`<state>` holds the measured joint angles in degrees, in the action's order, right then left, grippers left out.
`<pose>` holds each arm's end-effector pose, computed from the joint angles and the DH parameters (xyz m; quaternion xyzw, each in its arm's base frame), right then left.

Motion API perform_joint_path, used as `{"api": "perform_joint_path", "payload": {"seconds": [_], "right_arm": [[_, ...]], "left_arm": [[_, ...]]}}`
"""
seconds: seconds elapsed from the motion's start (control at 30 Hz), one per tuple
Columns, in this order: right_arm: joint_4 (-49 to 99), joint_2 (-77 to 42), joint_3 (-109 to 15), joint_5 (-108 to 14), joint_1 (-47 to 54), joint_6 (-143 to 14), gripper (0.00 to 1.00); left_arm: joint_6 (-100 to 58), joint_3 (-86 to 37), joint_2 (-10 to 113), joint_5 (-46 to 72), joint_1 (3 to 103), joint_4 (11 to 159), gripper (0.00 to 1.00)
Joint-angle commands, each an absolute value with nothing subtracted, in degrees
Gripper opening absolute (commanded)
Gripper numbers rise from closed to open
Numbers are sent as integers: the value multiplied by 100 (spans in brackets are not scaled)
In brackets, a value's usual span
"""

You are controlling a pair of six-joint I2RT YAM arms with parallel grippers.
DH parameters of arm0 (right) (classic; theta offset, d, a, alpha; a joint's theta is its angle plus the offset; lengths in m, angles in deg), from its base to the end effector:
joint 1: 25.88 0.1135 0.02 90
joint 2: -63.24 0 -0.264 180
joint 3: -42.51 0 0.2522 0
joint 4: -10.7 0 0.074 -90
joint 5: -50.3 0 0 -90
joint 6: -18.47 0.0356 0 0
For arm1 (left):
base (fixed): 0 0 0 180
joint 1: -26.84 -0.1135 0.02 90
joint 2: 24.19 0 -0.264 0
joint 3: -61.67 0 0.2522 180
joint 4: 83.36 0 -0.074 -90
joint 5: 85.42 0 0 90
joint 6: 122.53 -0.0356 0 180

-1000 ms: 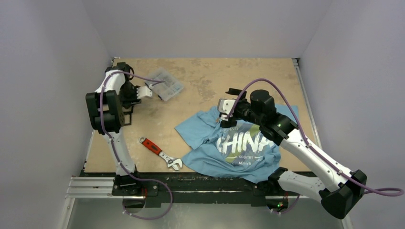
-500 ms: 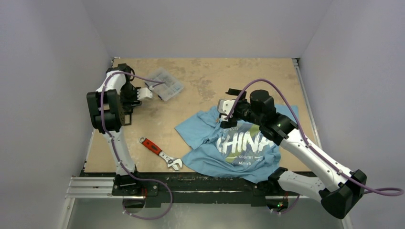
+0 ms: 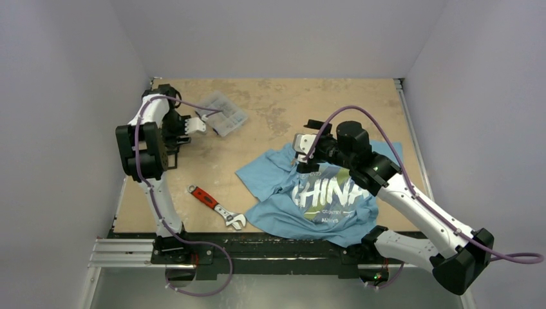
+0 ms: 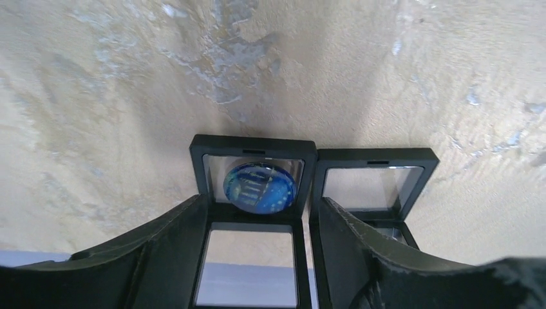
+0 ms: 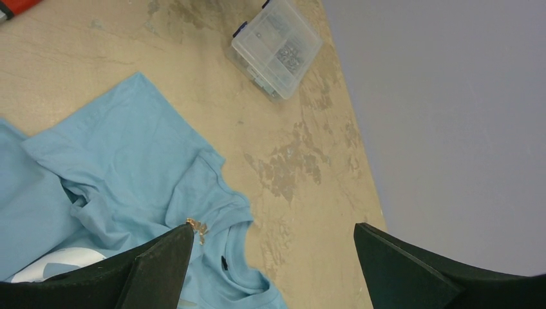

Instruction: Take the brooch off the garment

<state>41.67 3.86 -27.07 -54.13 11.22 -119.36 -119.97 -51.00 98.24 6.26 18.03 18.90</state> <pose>0.1822 0.1489 0.3469 -0.6039 0.5541 0.0502 0.5708 0.4102 0.0625 0.1841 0.6336 0.7732 0.0065 0.0255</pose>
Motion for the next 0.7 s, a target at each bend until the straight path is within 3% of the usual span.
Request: {"api": "perform_joint_path", "payload": {"seconds": [0.0, 0.33, 0.67], "right_arm": [[4052, 311, -2907, -5515, 1119, -11673, 99], [4033, -24, -3096, -5713, 789, -10930, 99], [5197, -1556, -4183, -6865, -881, -9515, 97]], "left_arm": [[-12203, -5415, 9105, 1111, 1994, 1500, 65], [-10879, -6136, 8429, 2650, 2635, 1101, 66], [-6516, -5818, 7982, 4888, 3985, 2446, 59]]}}
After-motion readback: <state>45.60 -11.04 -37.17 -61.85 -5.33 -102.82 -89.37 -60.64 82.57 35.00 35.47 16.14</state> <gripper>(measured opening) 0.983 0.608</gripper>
